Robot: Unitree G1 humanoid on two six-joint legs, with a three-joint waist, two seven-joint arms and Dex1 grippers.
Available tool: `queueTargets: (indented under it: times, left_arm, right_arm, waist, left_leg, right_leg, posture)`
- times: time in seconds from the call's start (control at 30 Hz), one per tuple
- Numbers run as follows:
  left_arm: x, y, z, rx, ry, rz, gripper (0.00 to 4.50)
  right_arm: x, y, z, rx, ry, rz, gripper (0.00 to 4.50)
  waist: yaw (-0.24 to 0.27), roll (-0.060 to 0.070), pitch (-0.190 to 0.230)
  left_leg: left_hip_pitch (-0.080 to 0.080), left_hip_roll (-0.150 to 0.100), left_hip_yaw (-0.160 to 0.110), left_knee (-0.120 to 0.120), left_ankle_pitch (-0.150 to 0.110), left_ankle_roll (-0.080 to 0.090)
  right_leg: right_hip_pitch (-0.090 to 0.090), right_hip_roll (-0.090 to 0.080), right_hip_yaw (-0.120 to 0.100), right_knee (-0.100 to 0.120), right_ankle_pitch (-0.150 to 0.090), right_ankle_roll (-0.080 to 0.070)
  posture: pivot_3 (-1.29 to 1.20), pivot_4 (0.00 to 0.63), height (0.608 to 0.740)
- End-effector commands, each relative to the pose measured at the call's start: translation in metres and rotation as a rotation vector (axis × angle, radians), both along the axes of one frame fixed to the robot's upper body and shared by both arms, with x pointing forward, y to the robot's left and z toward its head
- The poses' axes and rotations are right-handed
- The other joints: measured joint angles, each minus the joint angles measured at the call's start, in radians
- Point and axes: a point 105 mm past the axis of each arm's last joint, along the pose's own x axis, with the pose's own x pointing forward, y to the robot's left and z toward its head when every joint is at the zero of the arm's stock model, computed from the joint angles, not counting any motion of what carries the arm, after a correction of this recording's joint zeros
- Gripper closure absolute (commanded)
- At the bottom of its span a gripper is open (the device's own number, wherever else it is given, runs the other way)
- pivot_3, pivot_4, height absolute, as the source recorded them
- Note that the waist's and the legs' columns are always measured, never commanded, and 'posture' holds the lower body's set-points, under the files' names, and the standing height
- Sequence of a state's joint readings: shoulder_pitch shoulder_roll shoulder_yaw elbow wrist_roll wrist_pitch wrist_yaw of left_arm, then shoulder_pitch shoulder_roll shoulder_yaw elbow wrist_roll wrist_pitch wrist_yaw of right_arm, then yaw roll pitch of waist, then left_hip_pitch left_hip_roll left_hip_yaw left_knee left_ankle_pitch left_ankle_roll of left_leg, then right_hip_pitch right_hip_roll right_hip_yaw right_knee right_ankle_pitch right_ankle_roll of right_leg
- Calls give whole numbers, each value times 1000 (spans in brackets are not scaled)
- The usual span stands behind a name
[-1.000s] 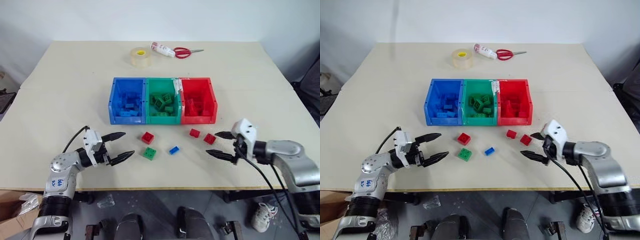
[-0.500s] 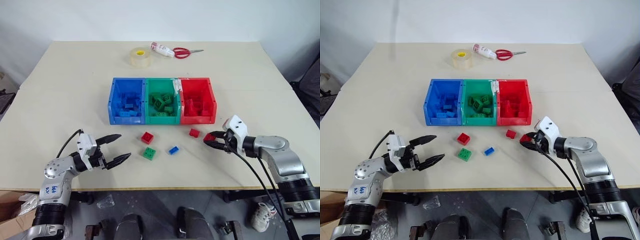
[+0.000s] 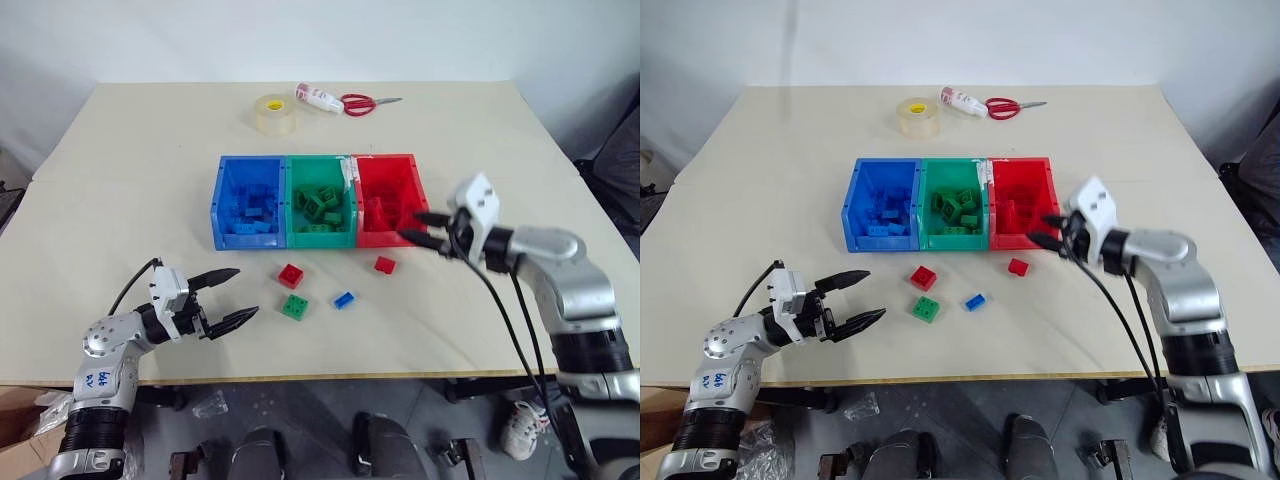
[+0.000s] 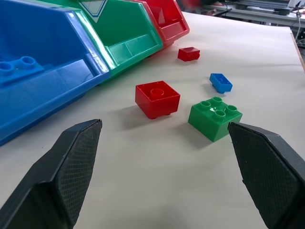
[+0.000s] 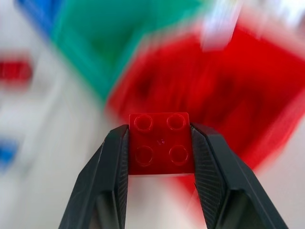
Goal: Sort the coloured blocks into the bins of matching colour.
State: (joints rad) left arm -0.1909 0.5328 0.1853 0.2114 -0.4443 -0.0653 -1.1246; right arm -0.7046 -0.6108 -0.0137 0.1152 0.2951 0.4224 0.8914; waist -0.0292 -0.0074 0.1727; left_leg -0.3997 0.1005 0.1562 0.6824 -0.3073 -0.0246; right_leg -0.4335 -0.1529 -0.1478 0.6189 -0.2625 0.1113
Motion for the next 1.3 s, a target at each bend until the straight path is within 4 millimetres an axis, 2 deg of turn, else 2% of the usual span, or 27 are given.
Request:
queueTargets:
  times: [0.03,0.07,0.1,0.2,0.33,0.47,0.53,0.63,0.73,0.9,0.97,1.03,1.17,1.3]
  left_arm:
    - [2,-2,6,-5,-27,-13,0]
    - [3,-3,6,-5,-29,-15,0]
    - [3,-4,6,-7,-32,-17,0]
    - [4,-5,7,-8,-37,-22,0]
    - [5,-5,7,-9,-40,-30,0]
    - [6,-5,7,-5,-37,-41,0]
    - [6,-4,7,-4,-34,-46,0]
    - [7,-5,7,-2,-29,-53,0]
    - [9,-5,6,-1,-26,-58,0]
    - [10,-4,3,0,-18,-63,0]
    - [9,-2,1,2,-10,-61,0]
    - [8,-1,0,3,-5,-62,0]
    - [6,3,-1,7,3,-64,0]
    - [4,6,2,11,1,-81,0]
  right_arm:
    - [28,-2,14,26,-65,-69,3042]
    - [37,-1,15,21,-70,-92,3042]
    - [44,0,15,22,-71,-109,2311]
    - [58,5,14,6,-93,-126,1376]
    - [60,9,14,1,-107,-107,61]
    - [52,8,13,-17,-117,-61,61]
    - [38,7,8,-37,-123,11,61]
    - [7,1,-2,-82,-135,131,61]
    - [-21,-21,-11,-95,-125,162,61]
    - [-73,-60,-35,-129,12,177,61]
    - [-94,-84,-49,-168,81,131,61]
    - [-107,-98,-55,-189,121,86,61]
    - [-118,-106,-57,-198,161,39,61]
    - [-103,-77,-64,-172,179,45,61]
  waist:
    - [1,0,0]
    - [0,0,0]
    - [1,0,0]
    - [0,0,0]
    - [-3,0,0]
    - [-4,0,0]
    - [0,0,0]
    - [6,0,0]
    - [5,0,0]
    - [7,0,0]
    - [4,0,0]
    - [5,0,0]
    - [0,-1,0]
    - [-1,-1,0]
  left_leg:
    - [0,0,1,0,0,0]
    - [0,0,1,0,0,0]
    - [0,0,1,0,0,0]
    - [-2,0,2,0,0,0]
    - [-4,0,6,-1,0,0]
    - [-3,0,8,-1,0,0]
    - [-3,0,8,-1,0,-1]
    - [-4,0,8,-1,0,0]
    - [-4,0,9,0,-1,0]
    - [-3,0,9,0,-1,0]
    - [-2,0,9,0,-1,0]
    - [-1,0,9,0,-1,0]
    - [1,0,12,0,-1,0]
    - [4,0,14,0,-1,-1]
  right_leg:
    - [0,0,0,0,0,0]
    - [0,0,0,0,0,0]
    - [-1,0,1,0,0,0]
    - [-3,0,1,1,0,0]
    - [-8,0,4,2,0,0]
    - [-9,1,7,3,0,0]
    - [-10,1,7,3,0,0]
    - [-10,1,8,3,0,0]
    - [-10,1,9,2,1,1]
    - [-9,1,10,2,1,1]
    - [-9,1,10,2,1,1]
    - [-9,2,11,2,1,1]
    - [-9,2,14,2,1,1]
    - [-9,2,16,1,0,1]
  posture:
    - [0,150,740]
    - [0,150,740]
    - [0,150,740]
    - [0,150,740]
    - [0,150,740]
    - [0,150,740]
    - [0,150,740]
    - [0,150,740]
    - [0,150,740]
    - [0,150,740]
    - [0,150,740]
    - [0,150,740]
    - [0,150,740]
    - [0,150,740]
